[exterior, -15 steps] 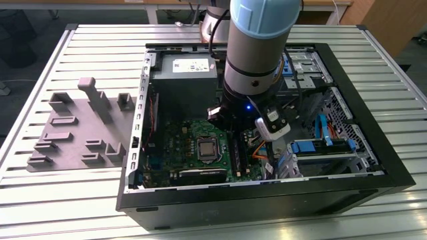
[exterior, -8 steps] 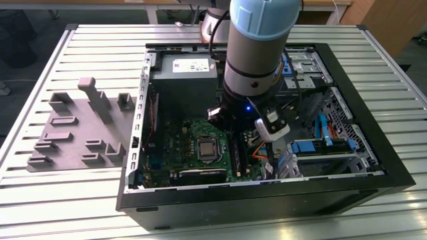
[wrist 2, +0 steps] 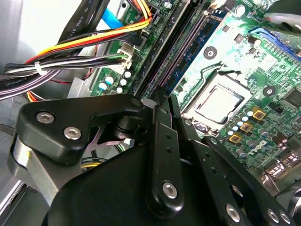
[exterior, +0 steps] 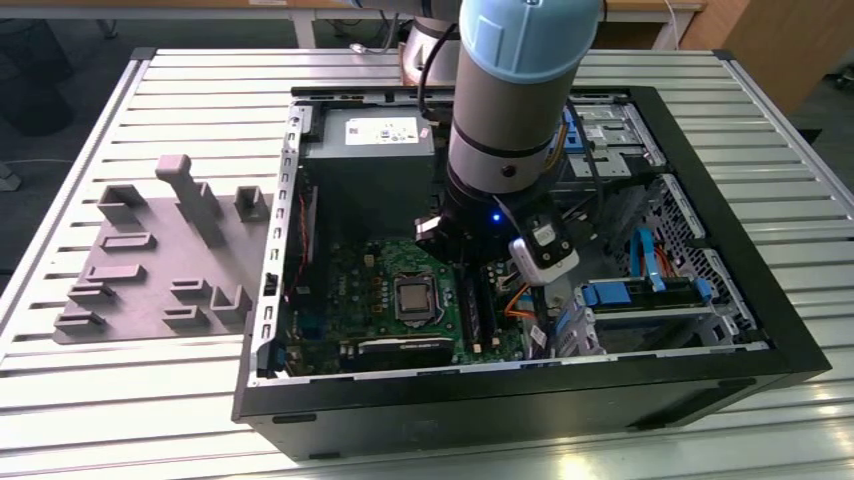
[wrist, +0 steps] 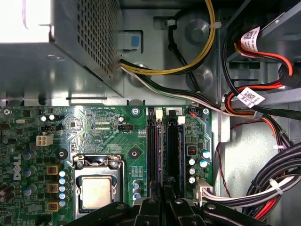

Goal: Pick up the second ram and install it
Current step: 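Insert the second ram into the second slot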

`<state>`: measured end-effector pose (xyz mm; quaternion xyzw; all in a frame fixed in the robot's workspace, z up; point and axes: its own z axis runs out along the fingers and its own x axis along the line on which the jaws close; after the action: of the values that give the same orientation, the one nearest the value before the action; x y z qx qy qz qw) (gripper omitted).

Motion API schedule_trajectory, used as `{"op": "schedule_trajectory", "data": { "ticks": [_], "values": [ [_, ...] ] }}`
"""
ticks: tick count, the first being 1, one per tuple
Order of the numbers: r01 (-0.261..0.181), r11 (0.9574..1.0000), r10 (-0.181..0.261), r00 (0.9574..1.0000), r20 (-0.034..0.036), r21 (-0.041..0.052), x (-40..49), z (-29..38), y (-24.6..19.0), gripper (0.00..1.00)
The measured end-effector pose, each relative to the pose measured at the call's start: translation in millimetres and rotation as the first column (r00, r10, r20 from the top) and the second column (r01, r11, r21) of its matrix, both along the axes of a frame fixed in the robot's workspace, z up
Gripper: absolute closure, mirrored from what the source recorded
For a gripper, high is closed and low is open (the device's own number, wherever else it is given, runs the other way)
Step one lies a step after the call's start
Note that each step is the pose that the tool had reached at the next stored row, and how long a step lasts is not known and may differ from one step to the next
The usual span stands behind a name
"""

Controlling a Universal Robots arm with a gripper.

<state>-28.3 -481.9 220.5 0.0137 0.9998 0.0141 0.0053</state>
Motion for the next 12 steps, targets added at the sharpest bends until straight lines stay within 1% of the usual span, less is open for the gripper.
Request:
{"op": "schedule_trajectory", "data": {
  "ticks": [12],
  "values": [
    [0.000,1.0000,0.000,1.0000,-0.0001,0.0001,0.0,-1.8,0.0,0.86]
  ]
}}
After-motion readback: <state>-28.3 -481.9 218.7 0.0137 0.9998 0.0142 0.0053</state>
